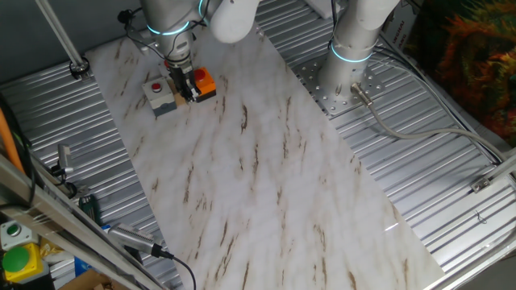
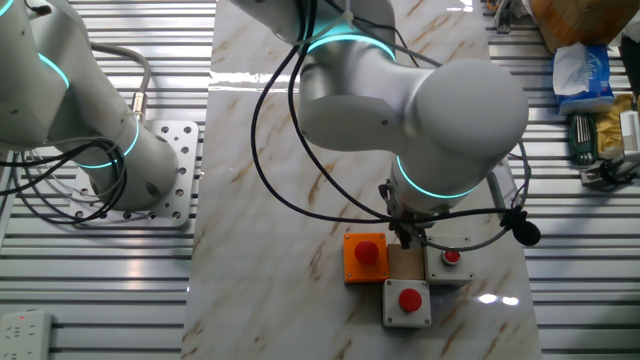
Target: Approach and touch the side of the small block
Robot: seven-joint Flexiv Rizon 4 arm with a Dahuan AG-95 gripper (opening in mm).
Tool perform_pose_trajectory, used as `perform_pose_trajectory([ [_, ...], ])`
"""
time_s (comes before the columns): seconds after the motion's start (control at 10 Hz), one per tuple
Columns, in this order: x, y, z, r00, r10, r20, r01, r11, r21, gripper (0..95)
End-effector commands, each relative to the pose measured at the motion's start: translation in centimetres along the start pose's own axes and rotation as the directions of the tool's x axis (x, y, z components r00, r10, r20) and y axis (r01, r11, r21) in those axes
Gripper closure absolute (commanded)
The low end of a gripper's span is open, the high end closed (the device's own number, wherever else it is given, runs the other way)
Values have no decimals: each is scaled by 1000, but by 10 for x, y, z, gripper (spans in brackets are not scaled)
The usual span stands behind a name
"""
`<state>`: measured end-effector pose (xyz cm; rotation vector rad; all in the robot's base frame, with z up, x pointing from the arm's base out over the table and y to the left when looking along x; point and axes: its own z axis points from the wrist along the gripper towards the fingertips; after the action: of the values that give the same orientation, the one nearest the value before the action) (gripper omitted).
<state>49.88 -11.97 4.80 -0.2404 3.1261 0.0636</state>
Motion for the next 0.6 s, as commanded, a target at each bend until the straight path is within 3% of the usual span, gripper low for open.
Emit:
perform_pose_trajectory([
  [0.1,-1,0,0,1000,-1,-1,1,1000,-1,950],
  [0.6,-1,0,0,1000,-2,-6,2,1000,0,950],
])
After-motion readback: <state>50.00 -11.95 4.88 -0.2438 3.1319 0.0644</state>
